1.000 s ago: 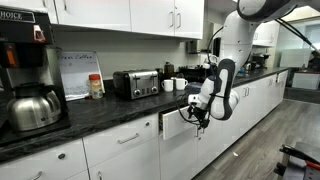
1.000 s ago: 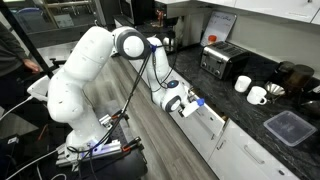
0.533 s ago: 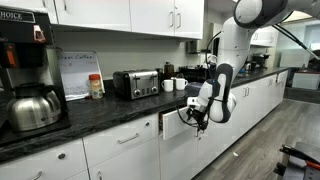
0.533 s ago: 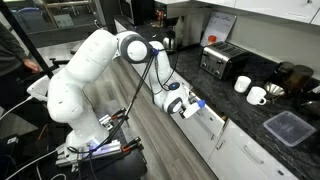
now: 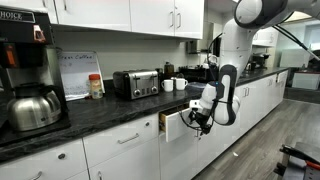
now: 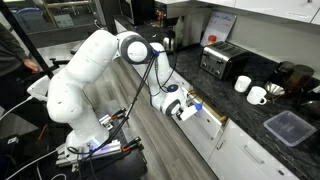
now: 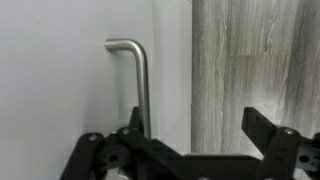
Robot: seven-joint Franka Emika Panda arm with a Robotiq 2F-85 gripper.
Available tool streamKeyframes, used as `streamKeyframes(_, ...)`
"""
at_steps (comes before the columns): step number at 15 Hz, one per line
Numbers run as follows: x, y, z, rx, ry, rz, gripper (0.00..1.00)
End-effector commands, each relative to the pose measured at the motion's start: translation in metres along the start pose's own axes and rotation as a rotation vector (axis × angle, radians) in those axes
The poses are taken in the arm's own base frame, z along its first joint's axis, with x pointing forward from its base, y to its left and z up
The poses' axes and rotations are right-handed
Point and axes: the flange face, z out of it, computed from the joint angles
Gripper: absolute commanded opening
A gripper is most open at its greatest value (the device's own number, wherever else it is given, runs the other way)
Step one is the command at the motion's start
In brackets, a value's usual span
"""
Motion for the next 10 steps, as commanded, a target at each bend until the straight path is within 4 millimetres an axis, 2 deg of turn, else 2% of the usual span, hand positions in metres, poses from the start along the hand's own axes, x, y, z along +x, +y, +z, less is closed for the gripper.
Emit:
streamKeyframes(1, -0.001, -0.018, -0.011, 0.045, 0.001, 0.019, 1.00)
streamKeyframes(10, -0.002, -0.027, -0.031, 0.043, -0.038, 0.034, 1.00)
